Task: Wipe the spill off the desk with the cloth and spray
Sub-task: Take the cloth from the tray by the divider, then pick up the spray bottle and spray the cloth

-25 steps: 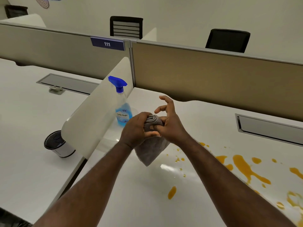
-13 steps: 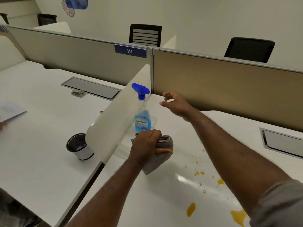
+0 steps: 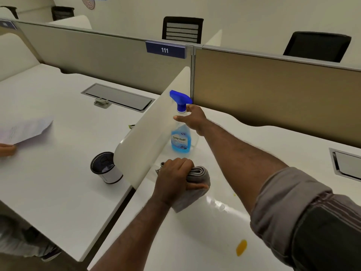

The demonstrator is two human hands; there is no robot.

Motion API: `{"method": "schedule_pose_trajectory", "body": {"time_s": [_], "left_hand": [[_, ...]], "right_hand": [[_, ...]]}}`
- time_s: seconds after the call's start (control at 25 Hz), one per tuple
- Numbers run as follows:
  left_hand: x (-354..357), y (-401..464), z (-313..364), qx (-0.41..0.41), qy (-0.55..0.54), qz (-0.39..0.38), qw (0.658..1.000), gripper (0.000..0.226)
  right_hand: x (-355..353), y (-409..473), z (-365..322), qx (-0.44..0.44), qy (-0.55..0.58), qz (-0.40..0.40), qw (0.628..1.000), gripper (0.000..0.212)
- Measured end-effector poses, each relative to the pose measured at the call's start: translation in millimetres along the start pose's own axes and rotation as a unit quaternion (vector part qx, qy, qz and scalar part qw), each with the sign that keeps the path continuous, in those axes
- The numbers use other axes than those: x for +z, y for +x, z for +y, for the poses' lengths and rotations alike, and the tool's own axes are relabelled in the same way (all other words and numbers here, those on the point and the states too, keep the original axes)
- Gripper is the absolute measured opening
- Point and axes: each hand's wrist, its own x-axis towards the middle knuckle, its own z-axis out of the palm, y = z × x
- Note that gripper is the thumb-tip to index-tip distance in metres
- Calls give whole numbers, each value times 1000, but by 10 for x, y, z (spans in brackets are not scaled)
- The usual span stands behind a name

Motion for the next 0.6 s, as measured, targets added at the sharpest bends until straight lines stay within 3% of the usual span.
{"method": "schedule_pose_trajectory", "body": {"time_s": [0.2,0.6], "left_hand": [[-62,-91,-58,-5,-2,-14,1000,55],[-370,146,-8,17,1,6,1000,71]], "right_hand": [[117,-12,-5,-19,30,31,999,38],[-503,-590,-648,-138,43,35,989,30]]}}
